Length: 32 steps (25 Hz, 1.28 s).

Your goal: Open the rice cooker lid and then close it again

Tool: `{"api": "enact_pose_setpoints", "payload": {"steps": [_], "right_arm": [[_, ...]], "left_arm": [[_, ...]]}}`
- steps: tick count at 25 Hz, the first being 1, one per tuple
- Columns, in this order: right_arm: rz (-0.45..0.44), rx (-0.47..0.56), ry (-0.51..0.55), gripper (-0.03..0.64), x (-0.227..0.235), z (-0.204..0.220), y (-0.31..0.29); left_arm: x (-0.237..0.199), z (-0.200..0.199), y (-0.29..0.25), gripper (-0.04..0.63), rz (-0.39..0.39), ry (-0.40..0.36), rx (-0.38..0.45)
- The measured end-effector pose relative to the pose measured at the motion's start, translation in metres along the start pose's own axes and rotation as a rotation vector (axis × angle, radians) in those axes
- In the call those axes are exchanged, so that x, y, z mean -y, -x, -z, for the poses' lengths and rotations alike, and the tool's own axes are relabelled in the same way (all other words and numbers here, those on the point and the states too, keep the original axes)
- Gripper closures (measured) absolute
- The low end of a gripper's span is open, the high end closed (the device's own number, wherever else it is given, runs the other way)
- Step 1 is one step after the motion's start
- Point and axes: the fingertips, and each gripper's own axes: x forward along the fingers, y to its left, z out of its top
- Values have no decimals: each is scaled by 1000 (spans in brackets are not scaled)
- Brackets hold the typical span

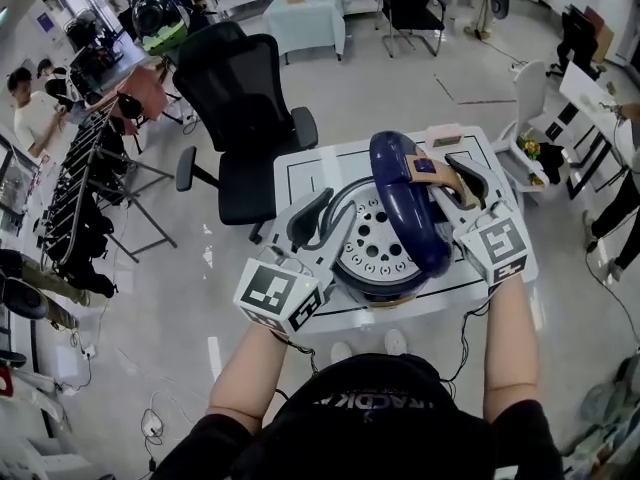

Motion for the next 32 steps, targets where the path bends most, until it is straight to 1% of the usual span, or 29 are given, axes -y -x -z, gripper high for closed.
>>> {"api": "enact_pose_setpoints", "payload": {"steps": [5,10,17,21,27,32], "right_arm": [[41,28,-80,450,26,7,13],[68,42,-144,460,47,17,26],[81,54,-229,477,74,36,41],[73,59,-267,483,86,47,48],[46,63,-294,489,97,57,54],[17,69,-291,488,98,60,57]], "left_arm": [[15,5,-14,447,20,1,-13],[29,9,-28,445,24,3,-24],[48,20,-46,445,16,16,-40],[58,26,-57,443,7,21,-49],[70,29,-72,443,-11,23,-54],[80,30,-81,443,-31,20,-55]]}}
